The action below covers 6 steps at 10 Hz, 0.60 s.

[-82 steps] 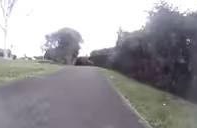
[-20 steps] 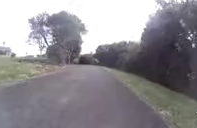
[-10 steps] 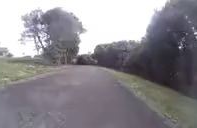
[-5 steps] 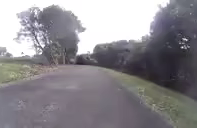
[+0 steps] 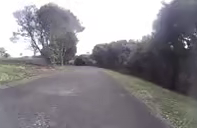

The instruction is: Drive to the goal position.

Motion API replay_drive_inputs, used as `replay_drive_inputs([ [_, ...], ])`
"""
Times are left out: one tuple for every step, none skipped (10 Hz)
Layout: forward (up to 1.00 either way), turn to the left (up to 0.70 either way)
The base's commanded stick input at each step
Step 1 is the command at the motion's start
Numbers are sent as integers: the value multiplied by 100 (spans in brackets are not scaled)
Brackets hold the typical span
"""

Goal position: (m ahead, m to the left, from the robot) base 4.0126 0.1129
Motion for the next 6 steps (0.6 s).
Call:
replay_drive_inputs([
  [70, 0],
  [70, 0],
  [70, 0],
  [70, 0],
  [70, 0],
  [70, 0],
])
